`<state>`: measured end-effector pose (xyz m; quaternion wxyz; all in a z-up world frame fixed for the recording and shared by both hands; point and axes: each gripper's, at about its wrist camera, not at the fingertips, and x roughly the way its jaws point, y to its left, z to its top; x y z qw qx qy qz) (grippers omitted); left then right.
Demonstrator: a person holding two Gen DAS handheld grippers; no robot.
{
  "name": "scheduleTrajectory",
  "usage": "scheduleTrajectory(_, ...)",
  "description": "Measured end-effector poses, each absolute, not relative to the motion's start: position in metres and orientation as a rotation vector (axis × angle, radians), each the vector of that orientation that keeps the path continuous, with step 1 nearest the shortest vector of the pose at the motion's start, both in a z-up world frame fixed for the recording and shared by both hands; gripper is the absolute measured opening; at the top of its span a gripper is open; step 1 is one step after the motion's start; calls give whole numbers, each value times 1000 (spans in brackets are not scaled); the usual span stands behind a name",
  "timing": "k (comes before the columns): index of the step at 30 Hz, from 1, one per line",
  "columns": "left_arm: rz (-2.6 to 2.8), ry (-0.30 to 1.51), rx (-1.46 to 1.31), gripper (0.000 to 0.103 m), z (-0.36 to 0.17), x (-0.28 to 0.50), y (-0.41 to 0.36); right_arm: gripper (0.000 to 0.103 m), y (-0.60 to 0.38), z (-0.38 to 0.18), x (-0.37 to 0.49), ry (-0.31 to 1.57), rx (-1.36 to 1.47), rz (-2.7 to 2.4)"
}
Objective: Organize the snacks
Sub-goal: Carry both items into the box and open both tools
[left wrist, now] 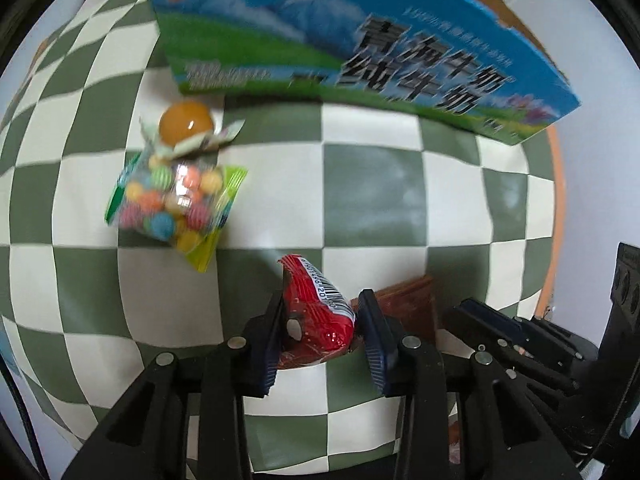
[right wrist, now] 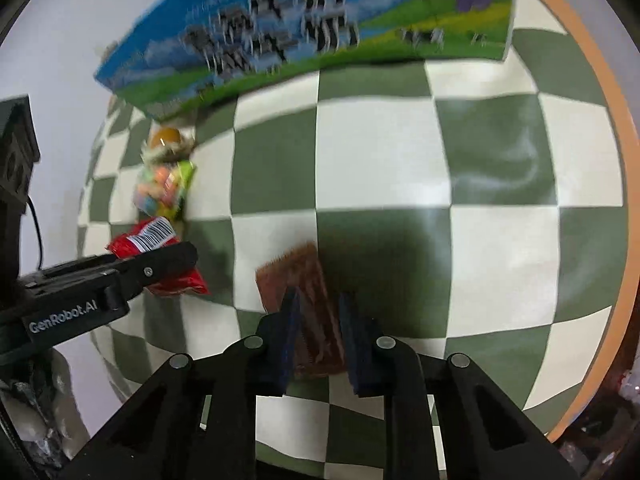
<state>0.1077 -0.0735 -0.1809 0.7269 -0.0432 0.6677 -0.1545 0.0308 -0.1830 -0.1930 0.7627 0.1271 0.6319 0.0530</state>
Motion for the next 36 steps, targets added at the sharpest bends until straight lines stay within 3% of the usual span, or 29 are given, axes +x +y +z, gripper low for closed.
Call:
scheduleTrajectory(3, -315, 1469, -50, 33, -184, 116, -77, 23, -175, -198, 41, 1402, 307, 146)
scheduleTrajectory(5, -289, 1498, -47, 33, -196, 116, -62, 39, -168, -197, 41, 1404, 261, 154)
scheduleTrajectory(6, -276, 1519, -48, 33, -204, 114, -56, 54, -162, -200, 40, 1416, 215, 148)
scheduleTrajectory(7, -263, 1533, -49, 33, -211, 113, -57, 58, -155, -204, 38, 1419, 208, 156)
scheduleTrajectory(11, -203, 1614, -67, 33, -240, 106, -37, 58, -130, -238, 33, 1501, 124, 160)
scheduleTrajectory(15, -178, 1649, -120, 33, -258, 107, -24, 68, -104, -265, 32, 1498, -38, 121)
scheduleTrajectory(17, -175, 1648, -130, 33, -259, 109, -23, 65, -98, -270, 32, 1481, -88, 102)
scheduleTrajectory(18, -175, 1646, -126, 33, -258, 110, -20, 58, -98, -269, 31, 1463, -100, 94)
scheduleTrajectory(23, -198, 1622, -131, 33, -241, 117, -25, 58, -112, -247, 30, 1418, -13, 113)
scheduleTrajectory(36, -483, 1342, -168, 33, -62, 178, -60, 58, -195, -71, 90, 1121, 274, 158)
